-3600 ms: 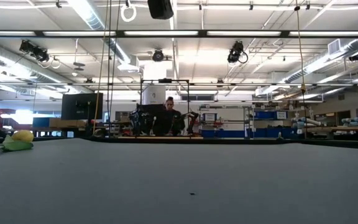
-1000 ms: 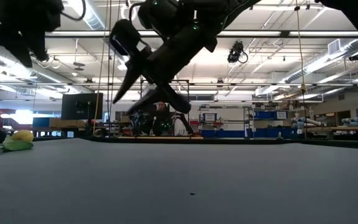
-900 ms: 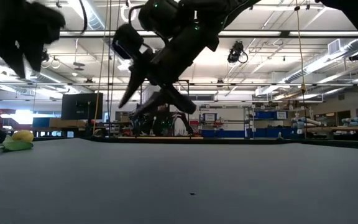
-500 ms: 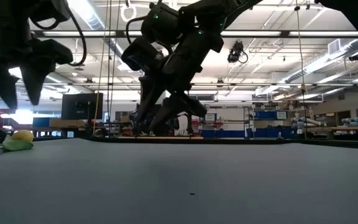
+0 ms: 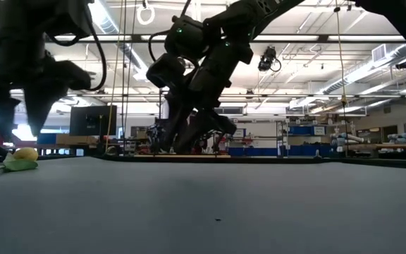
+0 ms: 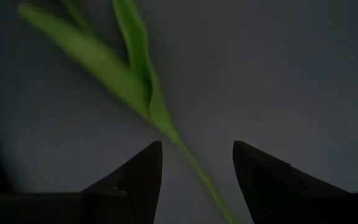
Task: Sort flowers into vase by color
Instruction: Put the yellow flower into the transparent flower vase
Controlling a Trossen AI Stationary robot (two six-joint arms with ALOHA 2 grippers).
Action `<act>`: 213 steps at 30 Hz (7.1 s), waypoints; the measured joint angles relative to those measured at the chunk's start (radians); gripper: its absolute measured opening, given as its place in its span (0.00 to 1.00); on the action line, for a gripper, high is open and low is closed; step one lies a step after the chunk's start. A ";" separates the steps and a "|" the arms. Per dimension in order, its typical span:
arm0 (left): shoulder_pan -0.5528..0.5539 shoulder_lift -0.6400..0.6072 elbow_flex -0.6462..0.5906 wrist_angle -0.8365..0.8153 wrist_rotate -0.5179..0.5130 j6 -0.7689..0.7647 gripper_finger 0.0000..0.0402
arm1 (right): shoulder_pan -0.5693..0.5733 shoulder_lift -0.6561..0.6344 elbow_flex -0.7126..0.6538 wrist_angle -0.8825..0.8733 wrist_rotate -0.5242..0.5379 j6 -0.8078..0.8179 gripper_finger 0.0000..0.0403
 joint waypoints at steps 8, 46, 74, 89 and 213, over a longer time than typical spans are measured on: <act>-0.067 0.088 0.001 0.001 0.025 -0.095 0.50 | -0.018 0.000 0.000 -0.008 0.003 -0.021 0.35; -0.057 0.087 -0.038 0.183 -0.127 0.092 0.03 | 0.001 0.000 0.000 -0.008 -0.046 0.045 0.35; 0.139 -0.593 0.252 0.122 0.090 1.278 0.03 | 0.192 0.000 0.000 0.204 0.247 0.585 0.35; 0.138 -0.609 0.808 -0.164 0.362 1.581 0.03 | 0.275 0.000 0.000 0.232 0.380 0.782 0.35; -0.724 -0.567 0.136 0.527 0.159 1.668 0.04 | 0.218 0.000 0.000 0.159 0.125 0.683 0.35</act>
